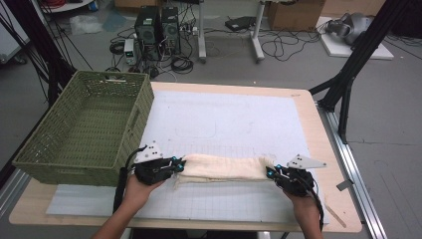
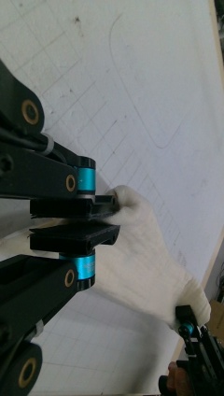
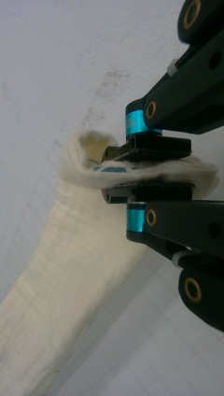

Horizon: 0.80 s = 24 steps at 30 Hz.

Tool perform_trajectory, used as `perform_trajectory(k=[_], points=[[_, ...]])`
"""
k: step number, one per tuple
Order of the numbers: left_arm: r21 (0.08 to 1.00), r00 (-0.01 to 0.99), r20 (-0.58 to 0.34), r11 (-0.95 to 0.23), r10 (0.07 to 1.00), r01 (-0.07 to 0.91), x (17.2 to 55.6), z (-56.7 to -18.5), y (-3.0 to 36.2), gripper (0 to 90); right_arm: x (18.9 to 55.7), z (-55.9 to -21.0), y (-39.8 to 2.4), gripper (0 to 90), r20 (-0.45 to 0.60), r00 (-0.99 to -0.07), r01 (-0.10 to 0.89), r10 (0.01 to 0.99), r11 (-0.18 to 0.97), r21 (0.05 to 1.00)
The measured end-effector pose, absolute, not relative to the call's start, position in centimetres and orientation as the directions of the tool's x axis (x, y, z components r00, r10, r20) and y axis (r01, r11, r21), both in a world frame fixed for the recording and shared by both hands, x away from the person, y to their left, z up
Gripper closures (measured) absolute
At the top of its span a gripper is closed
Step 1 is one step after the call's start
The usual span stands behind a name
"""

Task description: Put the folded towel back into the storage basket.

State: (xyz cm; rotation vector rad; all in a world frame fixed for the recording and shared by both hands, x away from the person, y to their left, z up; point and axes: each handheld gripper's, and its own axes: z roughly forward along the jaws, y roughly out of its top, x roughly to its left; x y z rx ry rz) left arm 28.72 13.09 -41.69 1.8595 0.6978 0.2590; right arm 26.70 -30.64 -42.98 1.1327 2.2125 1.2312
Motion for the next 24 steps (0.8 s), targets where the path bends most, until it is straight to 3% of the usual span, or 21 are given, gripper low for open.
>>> perform_trajectory(k=[24], points=[[0.963,0.774,-0.100,-0.136,0.625,0.234,25.8,-36.7,17.1,84.6,29.2,-39.0,-27.7,80.8,-0.022,-0.668,0.259,0.744,0.259,0.931]])
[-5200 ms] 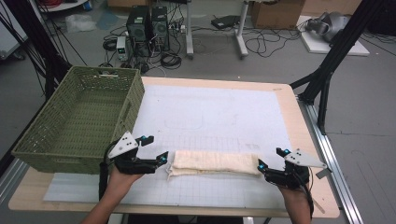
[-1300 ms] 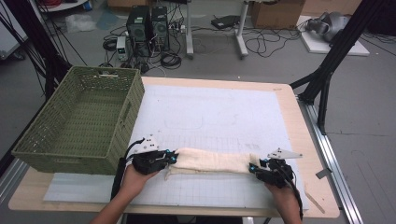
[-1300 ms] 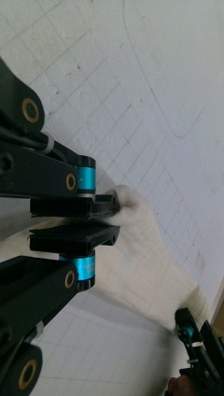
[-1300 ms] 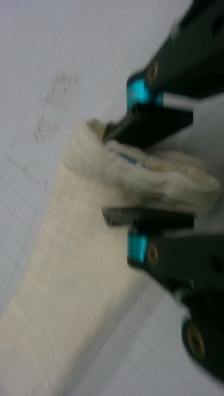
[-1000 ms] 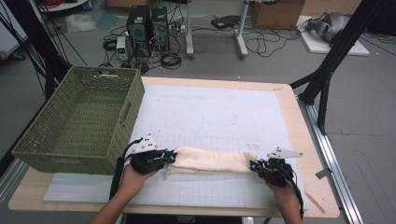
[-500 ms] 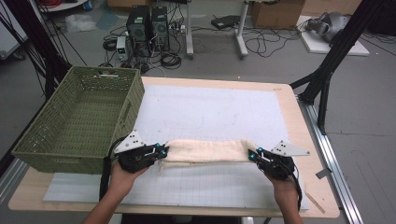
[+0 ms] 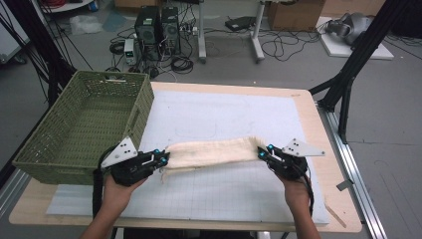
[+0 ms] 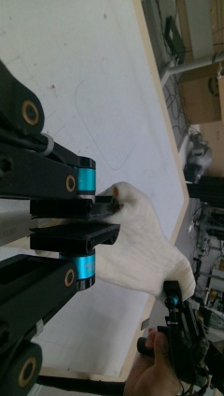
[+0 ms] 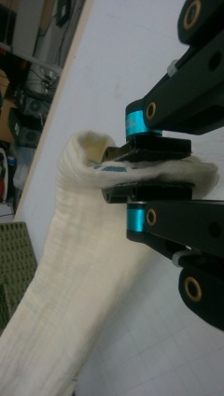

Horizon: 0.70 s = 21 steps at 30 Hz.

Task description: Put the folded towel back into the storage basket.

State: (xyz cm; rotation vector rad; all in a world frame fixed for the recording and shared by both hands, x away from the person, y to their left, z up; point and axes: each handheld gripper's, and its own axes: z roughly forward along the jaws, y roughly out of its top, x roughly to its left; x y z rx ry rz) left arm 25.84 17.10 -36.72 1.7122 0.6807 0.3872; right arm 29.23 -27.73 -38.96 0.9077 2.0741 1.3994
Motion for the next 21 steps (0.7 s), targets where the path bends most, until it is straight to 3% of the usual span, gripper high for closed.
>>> perform_trajectory(k=[11,21], points=[[0.977,0.729,-0.082,-0.090,0.680,0.194,24.6,-35.0,20.0,84.6,32.6,-35.4,-24.0,80.9,-0.068,-0.698,0.194,0.712,0.280,0.940],[0.987,0.671,-0.076,-0.040,0.738,0.155,23.6,-33.6,23.2,84.6,37.1,-31.6,-18.0,81.0,-0.127,-0.736,0.151,0.665,0.345,0.926]])
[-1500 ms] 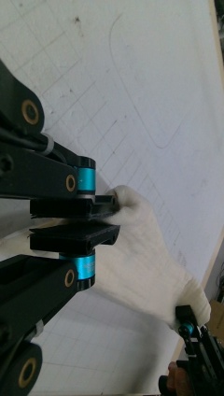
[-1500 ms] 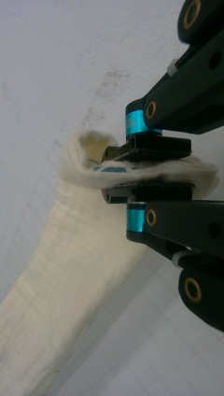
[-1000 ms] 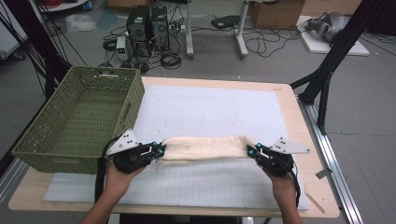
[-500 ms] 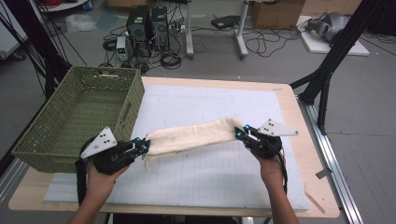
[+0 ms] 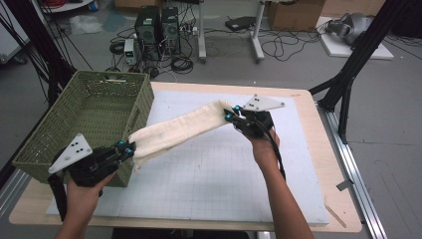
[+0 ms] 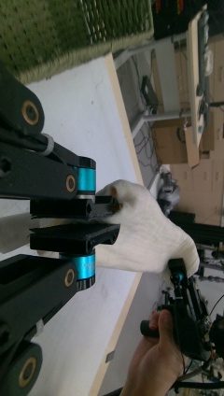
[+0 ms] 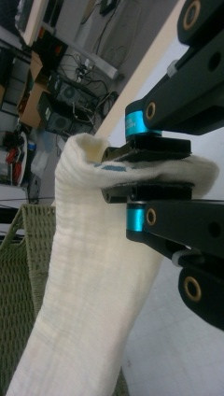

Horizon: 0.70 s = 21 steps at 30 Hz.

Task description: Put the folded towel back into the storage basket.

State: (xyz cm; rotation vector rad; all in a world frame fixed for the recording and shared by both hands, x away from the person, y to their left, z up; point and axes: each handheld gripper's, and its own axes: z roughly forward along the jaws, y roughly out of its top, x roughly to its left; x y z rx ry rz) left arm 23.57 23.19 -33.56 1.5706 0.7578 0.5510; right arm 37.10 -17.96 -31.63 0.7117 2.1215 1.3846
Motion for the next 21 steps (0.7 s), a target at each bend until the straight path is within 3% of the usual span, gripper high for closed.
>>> perform_trajectory(k=[21], points=[[0.993,0.540,-0.081,0.020,0.838,0.118,21.8,-32.3,29.1,84.6,42.7,-26.6,-7.3,81.0,-0.170,-0.784,0.091,0.597,0.382,0.920]])
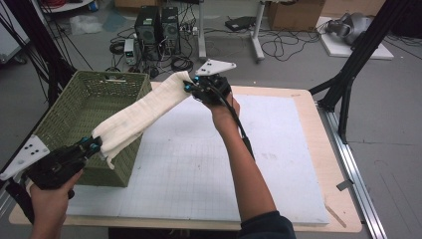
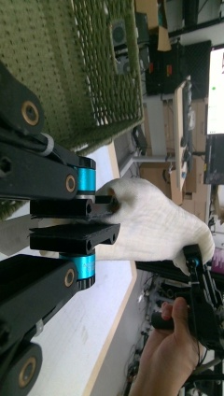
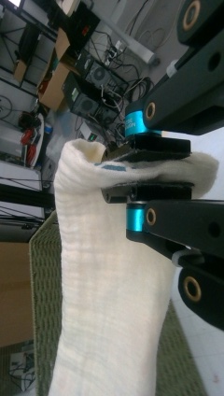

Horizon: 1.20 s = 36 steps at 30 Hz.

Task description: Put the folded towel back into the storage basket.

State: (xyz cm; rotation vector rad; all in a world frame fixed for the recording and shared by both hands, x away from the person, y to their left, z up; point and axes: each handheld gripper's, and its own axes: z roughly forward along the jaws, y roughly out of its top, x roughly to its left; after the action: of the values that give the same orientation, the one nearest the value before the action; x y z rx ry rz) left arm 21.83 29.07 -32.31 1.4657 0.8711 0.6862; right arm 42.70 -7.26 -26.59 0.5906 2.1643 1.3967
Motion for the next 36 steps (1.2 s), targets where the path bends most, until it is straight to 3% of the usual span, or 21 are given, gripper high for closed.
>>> perform_trajectory(k=[36], points=[[0.989,0.387,-0.111,0.065,0.916,0.131,20.2,-32.5,34.2,84.5,48.7,-25.1,7.9,80.8,-0.210,-0.826,0.044,0.524,0.430,0.902]])
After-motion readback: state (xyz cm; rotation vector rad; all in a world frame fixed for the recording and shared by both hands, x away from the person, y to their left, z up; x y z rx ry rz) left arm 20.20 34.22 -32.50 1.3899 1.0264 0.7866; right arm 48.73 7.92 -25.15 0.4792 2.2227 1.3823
